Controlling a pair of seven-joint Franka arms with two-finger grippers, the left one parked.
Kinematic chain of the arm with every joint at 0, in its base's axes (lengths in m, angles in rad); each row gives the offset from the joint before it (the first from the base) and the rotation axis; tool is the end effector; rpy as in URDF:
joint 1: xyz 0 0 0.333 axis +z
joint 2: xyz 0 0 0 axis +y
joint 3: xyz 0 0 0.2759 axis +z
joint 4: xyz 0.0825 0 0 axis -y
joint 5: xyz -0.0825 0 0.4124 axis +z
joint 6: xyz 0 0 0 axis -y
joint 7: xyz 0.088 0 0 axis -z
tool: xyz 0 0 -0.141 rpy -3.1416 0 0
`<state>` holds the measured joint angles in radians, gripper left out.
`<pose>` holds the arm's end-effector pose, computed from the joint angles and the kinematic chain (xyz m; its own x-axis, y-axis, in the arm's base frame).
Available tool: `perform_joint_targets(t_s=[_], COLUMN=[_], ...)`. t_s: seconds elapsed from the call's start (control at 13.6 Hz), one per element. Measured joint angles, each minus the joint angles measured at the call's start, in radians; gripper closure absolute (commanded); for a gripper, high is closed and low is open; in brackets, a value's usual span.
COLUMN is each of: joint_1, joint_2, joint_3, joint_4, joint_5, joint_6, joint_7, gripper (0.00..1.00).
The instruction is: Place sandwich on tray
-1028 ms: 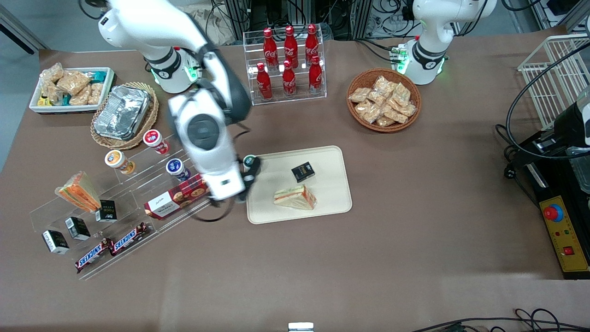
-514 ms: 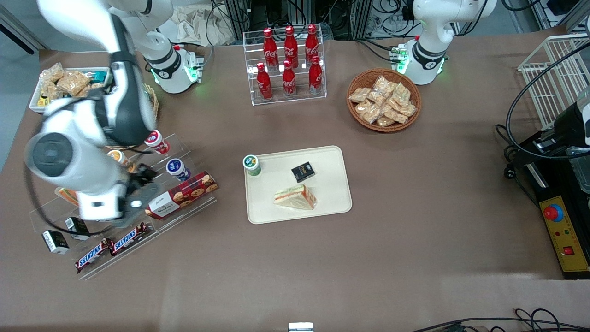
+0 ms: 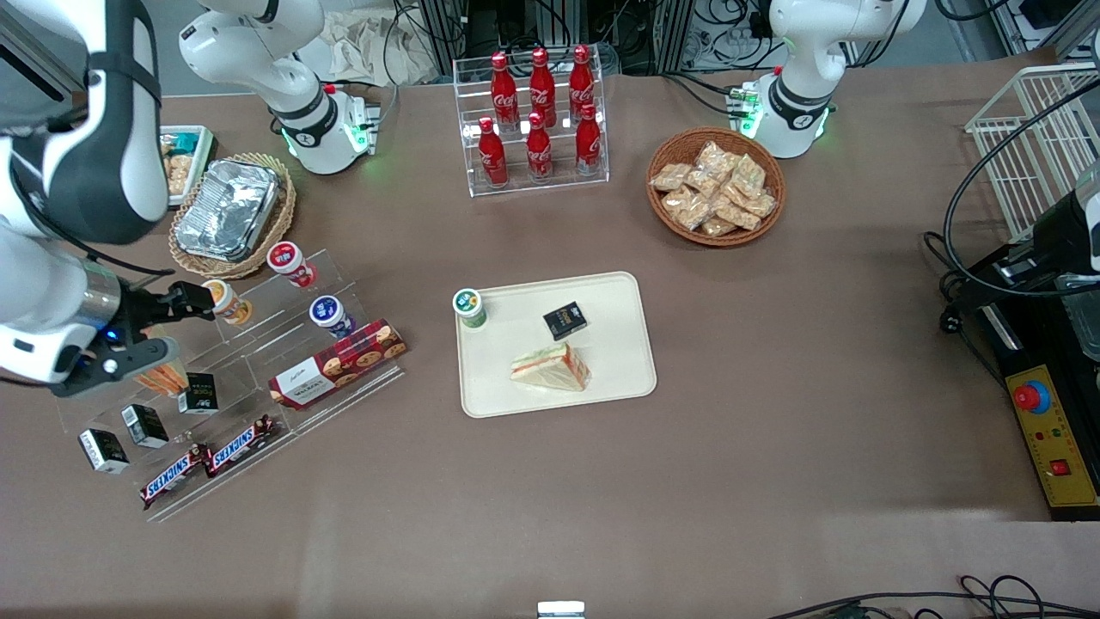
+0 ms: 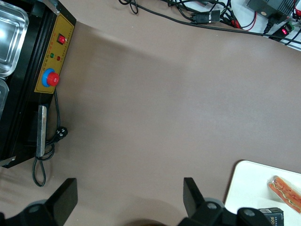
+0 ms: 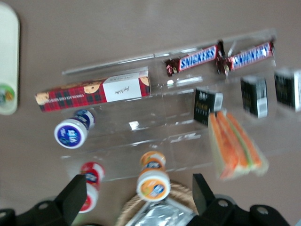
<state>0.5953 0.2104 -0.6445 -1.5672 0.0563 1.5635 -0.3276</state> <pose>0.6110 -0.0009 0.4488 0.9466 0.2647 -0.1841 0.2713 -0.9624 0.0116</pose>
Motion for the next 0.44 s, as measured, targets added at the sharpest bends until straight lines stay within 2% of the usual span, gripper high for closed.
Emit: perform_joint_targets(t_s=[0.22,0.44], joint_1=[0.001,0.0], joint_2=[-0.04,-0.085], joint_3=[-0.001,-0.029], joint_4=[0.0,0.0], joint_5=[0.0,-0.004], joint_6=[-0.009,-0.038], joint_7=[0.143,0.173], gripper=[0.0,0.0])
